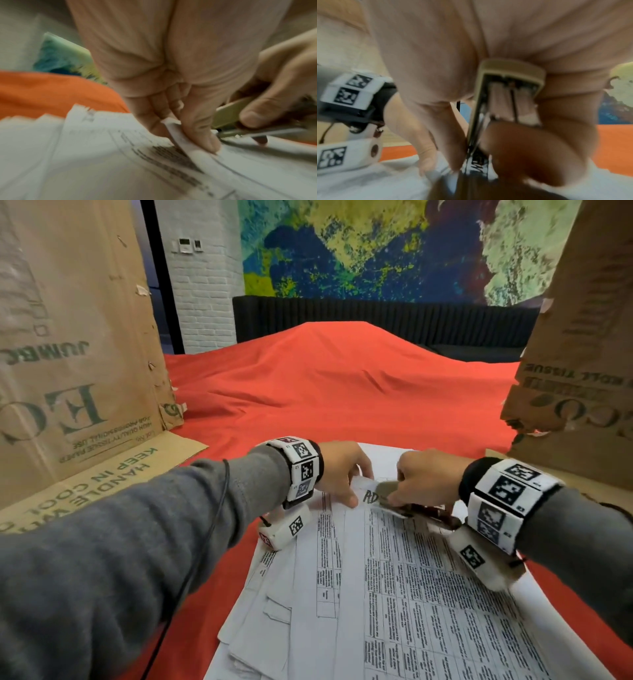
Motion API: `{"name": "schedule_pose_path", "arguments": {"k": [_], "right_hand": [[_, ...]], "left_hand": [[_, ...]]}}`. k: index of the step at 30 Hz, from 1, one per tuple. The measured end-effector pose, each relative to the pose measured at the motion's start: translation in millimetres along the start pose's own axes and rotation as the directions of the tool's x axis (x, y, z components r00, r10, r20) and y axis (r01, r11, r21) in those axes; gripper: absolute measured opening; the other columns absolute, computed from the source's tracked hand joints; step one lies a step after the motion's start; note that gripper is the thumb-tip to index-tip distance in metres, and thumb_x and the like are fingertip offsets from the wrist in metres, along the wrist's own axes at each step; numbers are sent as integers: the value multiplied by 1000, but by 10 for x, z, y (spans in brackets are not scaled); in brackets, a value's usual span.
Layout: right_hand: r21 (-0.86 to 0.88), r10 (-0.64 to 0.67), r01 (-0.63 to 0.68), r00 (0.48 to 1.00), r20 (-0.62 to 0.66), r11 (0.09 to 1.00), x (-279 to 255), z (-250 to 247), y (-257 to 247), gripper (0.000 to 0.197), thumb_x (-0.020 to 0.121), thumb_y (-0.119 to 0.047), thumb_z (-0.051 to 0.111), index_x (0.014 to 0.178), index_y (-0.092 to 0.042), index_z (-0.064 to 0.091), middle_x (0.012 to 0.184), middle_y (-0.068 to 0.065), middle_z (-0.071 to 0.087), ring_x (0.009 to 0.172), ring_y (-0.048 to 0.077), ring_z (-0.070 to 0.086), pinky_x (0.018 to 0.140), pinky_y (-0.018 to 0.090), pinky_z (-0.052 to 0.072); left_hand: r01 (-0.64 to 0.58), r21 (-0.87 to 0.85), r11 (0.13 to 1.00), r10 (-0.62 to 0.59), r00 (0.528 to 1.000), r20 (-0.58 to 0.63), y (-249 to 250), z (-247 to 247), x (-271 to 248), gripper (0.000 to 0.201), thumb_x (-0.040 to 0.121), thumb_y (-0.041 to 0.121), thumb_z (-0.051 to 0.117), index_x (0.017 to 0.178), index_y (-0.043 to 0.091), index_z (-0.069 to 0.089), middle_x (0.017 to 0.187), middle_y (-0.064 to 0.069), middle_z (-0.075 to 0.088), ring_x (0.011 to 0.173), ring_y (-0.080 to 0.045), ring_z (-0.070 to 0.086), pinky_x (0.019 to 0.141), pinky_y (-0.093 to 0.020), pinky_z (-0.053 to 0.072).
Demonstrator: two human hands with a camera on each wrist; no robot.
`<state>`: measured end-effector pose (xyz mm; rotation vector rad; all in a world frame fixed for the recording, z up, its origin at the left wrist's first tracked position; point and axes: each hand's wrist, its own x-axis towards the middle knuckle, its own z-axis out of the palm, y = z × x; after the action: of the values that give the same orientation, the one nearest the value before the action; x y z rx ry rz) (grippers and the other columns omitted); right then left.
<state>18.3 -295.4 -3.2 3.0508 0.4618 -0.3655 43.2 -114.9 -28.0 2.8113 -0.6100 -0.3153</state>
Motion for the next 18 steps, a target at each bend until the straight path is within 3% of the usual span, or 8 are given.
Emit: {"name": "schedule_pose_path", "arguments": {"k": [4,6,9,11,14,18], "right_hand": [[-80,50,-47,998,43,996,-5,36,97,24,99,-37,54,101,-13,57,87,2,57,83,22,58,56,26,40],[-95,43,-38,998,56,995,-18,58,133,17,101,-32,50,103,-16,54,85,-1,52,83,21,57,59,27,43],[-122,15,-10,999,41,993,-11,75,169,13,102,-30,48,101,-18,52,87,-1,49,86,22,56,67,29,47],[-96,0,2,1000,24,995,17,92,184,14,100,-32,51,100,-18,53,89,0,51,84,21,55,66,30,47],[-88,-20,20,1000,10,996,71,119,200,14,99,-32,52,98,-18,53,90,1,53,77,16,54,66,32,49],[-108,-51,45,997,-56,993,129,117,229,21,96,-37,53,108,-20,54,93,1,56,74,14,56,55,29,43]], "left_hand": [[-17,271,962,35,997,-63,117,15,-90,66,80,40,88,136,23,55,127,4,57,109,-19,55,93,-35,50],[-67,317,946,86,995,-45,166,35,-216,62,82,47,84,133,25,56,130,5,53,112,-19,56,89,-36,50],[-135,364,922,98,988,119,244,101,-426,60,88,63,70,139,37,52,134,6,53,104,-16,57,85,-36,51],[-151,370,917,70,972,223,245,131,-533,66,90,70,62,148,52,37,150,6,46,117,-19,58,95,-42,53],[-166,342,925,54,948,313,200,145,-656,72,92,72,55,151,67,15,171,7,18,149,-23,36,116,-55,39],[-181,315,932,69,940,334,149,199,-697,71,95,71,50,152,69,8,174,4,5,158,-25,17,123,-59,26]]}}
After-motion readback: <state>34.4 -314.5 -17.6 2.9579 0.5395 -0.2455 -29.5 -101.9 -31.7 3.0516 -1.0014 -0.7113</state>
